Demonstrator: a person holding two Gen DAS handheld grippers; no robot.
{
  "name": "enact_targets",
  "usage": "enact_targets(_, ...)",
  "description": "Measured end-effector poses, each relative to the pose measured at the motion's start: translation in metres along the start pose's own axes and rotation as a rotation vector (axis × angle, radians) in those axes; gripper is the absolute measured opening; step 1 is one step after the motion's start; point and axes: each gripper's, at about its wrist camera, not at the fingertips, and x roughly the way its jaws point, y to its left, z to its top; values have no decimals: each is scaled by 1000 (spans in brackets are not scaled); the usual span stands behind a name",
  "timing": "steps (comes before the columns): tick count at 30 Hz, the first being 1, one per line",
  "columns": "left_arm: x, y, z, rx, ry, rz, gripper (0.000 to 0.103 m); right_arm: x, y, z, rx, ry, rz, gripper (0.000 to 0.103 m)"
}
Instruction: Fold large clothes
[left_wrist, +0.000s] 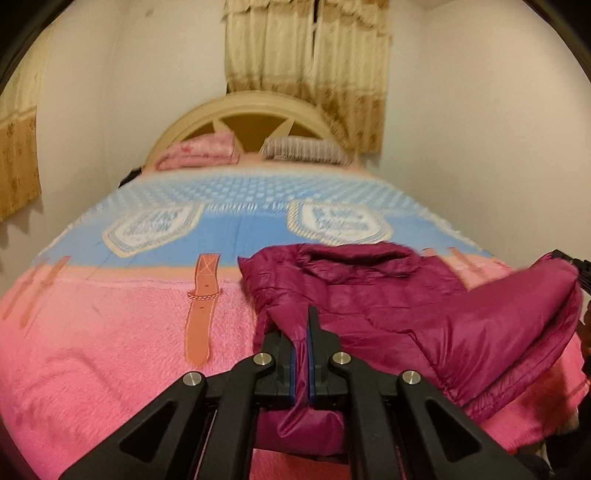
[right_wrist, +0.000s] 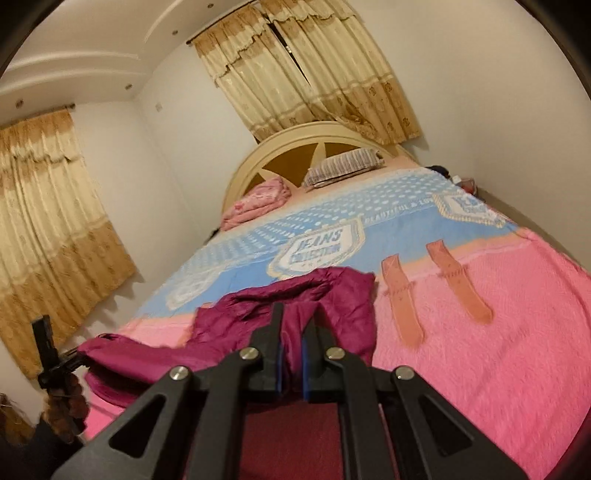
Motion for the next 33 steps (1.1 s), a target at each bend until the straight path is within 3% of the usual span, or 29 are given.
enact_targets(11,154,12,47,-4,81,124,7,160,-38,40,50,48,-140,9)
enact_targets(19,191,19,60,-110,94,155,13,230,-71,32,44,116,-254,11)
enact_targets(20,193,21,61,-125,82,153,16,235,-73,32,48,120,-254,11)
enact_targets(22,195,25,61,-168,70,179,44,242,-77,33,57,116,-253,14)
enact_targets(23,196,25,63,-175,60,200,70,243,-79,34,64,99,-260,22)
enact_targets(24,193,27,63,-180,28,236,78,243,-79,36,72,88,-262,35)
enact_targets(25,190,27,64,-176,-3,245,78,244,-79,38,77,82,-270,44)
enact_targets(26,189,27,66,-169,-11,255,78,242,-78,40,78,65,-288,61)
enact_targets(27,186,25,69,-160,-20,266,78,242,-76,42,75,50,-298,65)
enact_targets(31,165,2,74,-96,-86,339,79,232,-52,46,-10,13,-358,65)
enact_targets(32,161,-5,74,-85,-109,336,82,231,-43,47,-29,11,-363,66)
enact_targets(33,160,-14,73,-67,-126,327,91,229,-28,45,-55,12,-354,70)
